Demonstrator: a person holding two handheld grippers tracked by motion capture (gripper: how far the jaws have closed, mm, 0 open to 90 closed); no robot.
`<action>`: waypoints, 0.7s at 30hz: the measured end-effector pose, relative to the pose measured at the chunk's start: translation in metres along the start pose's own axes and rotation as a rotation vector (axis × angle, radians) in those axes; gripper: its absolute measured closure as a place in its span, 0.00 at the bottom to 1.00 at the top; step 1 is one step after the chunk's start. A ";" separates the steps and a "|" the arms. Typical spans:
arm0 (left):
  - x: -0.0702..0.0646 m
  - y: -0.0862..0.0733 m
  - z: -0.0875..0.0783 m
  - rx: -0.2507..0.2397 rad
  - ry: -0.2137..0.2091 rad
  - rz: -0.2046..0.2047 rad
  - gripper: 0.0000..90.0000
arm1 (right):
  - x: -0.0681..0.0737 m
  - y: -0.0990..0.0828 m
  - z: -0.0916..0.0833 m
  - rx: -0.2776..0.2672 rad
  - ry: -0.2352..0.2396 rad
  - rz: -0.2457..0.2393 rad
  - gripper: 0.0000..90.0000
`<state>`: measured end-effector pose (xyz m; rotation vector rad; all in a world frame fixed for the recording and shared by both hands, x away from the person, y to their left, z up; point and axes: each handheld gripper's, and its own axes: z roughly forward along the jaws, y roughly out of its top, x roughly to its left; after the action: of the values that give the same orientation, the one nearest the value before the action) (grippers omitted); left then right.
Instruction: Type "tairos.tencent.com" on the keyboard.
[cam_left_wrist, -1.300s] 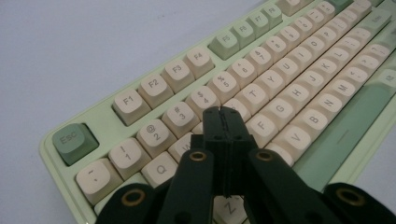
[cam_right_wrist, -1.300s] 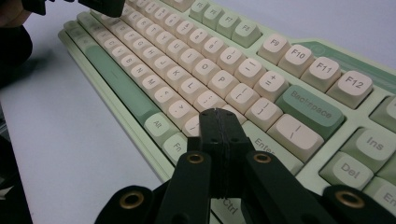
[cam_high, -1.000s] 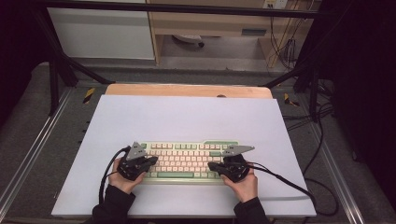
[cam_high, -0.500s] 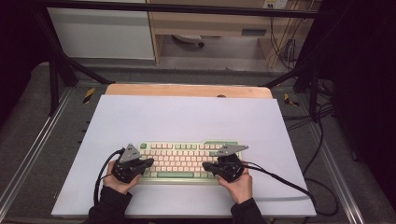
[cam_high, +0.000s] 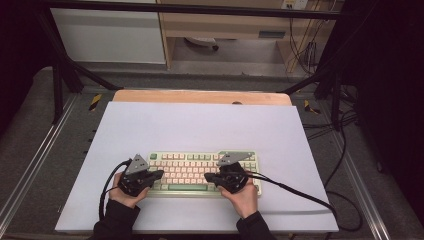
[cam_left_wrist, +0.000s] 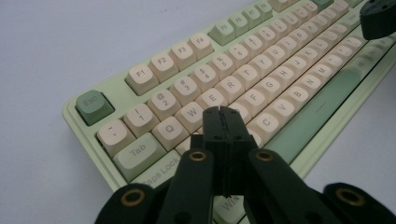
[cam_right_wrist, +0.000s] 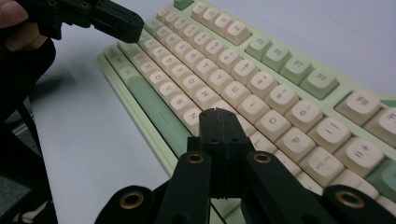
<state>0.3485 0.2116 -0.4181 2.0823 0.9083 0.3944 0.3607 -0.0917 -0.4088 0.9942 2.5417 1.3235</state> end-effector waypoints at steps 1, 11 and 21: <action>0.000 0.000 0.000 0.000 -0.001 0.000 1.00 | 0.001 0.001 0.003 0.000 0.001 -0.004 1.00; 0.000 0.000 0.001 0.002 -0.002 0.000 1.00 | 0.011 0.007 0.026 0.014 0.018 -0.004 1.00; 0.000 0.000 0.001 0.003 -0.001 -0.001 1.00 | 0.012 0.005 0.039 0.028 0.022 -0.008 1.00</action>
<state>0.3491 0.2109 -0.4192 2.0850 0.9095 0.3912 0.3687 -0.0556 -0.4264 0.9790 2.5841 1.3077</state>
